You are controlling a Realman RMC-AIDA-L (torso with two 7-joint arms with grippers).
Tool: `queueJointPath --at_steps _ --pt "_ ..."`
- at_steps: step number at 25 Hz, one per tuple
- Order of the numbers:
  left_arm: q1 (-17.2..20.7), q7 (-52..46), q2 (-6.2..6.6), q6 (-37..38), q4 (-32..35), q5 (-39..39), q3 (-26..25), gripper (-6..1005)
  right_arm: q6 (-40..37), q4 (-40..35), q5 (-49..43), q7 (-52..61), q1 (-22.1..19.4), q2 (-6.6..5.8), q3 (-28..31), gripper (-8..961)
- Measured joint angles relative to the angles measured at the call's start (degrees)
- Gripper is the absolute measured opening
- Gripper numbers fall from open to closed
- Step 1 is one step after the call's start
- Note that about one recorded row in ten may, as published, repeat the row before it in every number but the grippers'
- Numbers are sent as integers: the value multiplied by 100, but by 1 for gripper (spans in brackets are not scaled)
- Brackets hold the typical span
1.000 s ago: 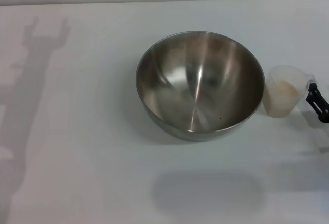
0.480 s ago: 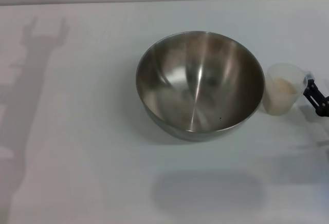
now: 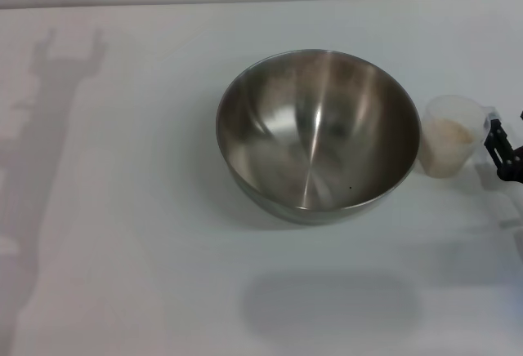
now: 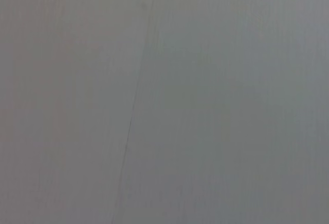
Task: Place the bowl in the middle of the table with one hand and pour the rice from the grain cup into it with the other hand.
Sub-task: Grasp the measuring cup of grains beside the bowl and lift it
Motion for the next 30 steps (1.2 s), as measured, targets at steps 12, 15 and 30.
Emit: queueJointPath --at_steps 12,15,30 --pt "130 -24 0 160 -84 0 35 796 13 39 -30 0 36 4 -43 165" --pt "168 -25 0 160 -136 0 42 796 12 47 -33 0 51 4 -44 116" --pt "321 -28 0 160 -313 60 34 796 160 91 -21 -205 123 23 -4 54"
